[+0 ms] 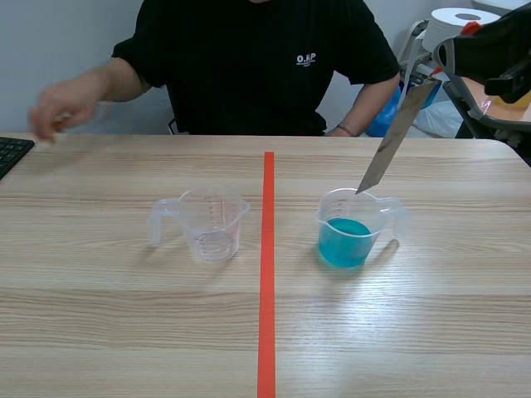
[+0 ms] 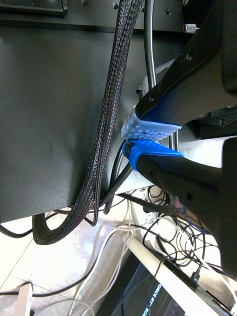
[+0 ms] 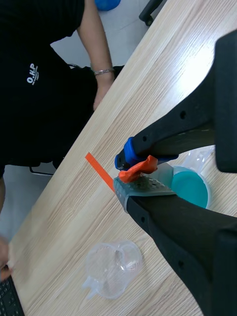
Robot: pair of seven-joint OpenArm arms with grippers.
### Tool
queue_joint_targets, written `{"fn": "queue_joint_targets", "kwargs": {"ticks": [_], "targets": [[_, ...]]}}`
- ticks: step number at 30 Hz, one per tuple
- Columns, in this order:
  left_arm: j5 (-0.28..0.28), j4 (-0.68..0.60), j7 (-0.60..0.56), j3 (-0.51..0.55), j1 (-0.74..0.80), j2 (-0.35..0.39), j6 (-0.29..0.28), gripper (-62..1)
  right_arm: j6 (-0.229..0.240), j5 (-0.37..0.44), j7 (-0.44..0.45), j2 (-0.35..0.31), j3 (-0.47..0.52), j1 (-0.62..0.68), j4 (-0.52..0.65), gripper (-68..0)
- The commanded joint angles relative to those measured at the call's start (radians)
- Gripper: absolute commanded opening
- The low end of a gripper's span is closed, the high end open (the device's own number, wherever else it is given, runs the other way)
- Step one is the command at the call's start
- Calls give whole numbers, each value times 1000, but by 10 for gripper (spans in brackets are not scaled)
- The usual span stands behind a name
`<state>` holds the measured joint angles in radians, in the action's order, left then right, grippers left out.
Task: Do the redox reaction experiment.
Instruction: 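Move the plate over the blue solution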
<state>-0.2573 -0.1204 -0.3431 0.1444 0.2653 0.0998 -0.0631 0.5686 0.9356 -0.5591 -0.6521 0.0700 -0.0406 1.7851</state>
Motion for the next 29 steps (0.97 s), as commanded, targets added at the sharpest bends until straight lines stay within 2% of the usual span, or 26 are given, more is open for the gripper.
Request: {"fn": "queue_joint_targets", "kwargs": {"ticks": [1, 29], "targets": [[2, -11, -4, 2, -3, 0, -2, -567, -3, 16, 23, -1, 2, -21, 6, -669], [2, -11, -4, 2, -3, 0, -2, -567, -3, 41, 26, -1, 2, -21, 6, -669]]}}
